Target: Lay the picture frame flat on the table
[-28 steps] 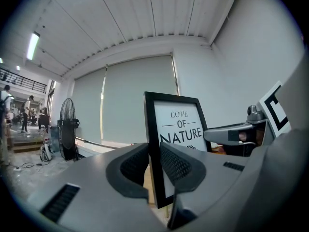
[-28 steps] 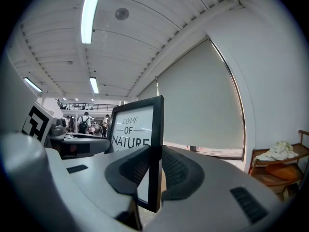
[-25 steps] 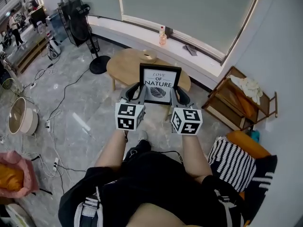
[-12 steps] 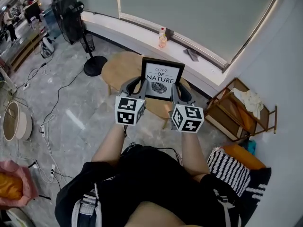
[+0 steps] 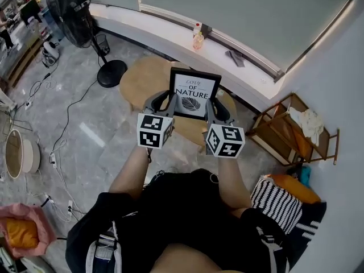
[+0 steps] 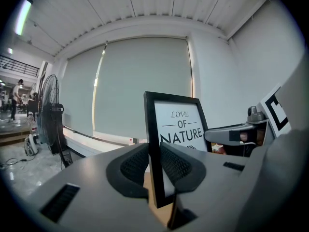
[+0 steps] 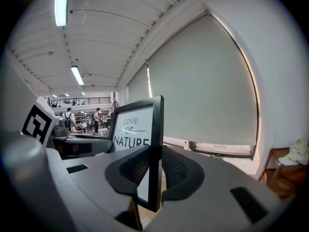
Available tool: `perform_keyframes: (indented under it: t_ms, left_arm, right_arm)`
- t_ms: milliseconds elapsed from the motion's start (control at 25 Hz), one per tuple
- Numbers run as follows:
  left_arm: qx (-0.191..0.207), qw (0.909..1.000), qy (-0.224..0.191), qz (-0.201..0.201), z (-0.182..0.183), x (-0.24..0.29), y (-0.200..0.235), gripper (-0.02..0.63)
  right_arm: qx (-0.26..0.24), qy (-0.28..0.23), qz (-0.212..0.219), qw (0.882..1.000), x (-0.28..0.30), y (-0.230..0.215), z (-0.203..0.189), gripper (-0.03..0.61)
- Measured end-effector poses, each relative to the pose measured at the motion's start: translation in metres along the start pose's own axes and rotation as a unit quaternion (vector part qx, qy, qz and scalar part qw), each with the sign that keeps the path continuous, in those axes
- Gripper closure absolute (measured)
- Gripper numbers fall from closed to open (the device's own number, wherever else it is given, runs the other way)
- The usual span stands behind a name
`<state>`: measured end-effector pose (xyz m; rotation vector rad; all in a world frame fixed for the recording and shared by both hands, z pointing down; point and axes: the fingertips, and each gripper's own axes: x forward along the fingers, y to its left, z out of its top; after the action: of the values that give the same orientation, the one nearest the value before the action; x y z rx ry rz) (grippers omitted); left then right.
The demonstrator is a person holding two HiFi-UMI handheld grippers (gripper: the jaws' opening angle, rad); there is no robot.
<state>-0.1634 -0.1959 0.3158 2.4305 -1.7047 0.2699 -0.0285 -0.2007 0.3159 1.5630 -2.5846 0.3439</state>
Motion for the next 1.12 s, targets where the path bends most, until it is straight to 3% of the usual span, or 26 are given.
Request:
perform_keyframes:
  t_ms: [600, 880, 1120]
  left_arm:
    - [-0.069, 0.9923, 0.101, 0.018, -0.076, 0.169, 0.047, 0.523]
    - [-0.093, 0.9804, 0.173, 0.021, -0.136, 0.254, 0.05, 0.523]
    - [-0.118, 0.965, 0.233, 0.03, -0.207, 0.297, 0.063, 0.523]
  right_arm:
    - [0.018, 0.117, 0.046, 0.992, 0.164, -0.096, -0.065, 0.486]
    - [0.043, 0.19, 0.054, 0.979, 0.227, -0.156, -0.128, 0.486]
    - [0.079, 0.259, 0.075, 0.96, 0.273, -0.181, -0.202, 0.486]
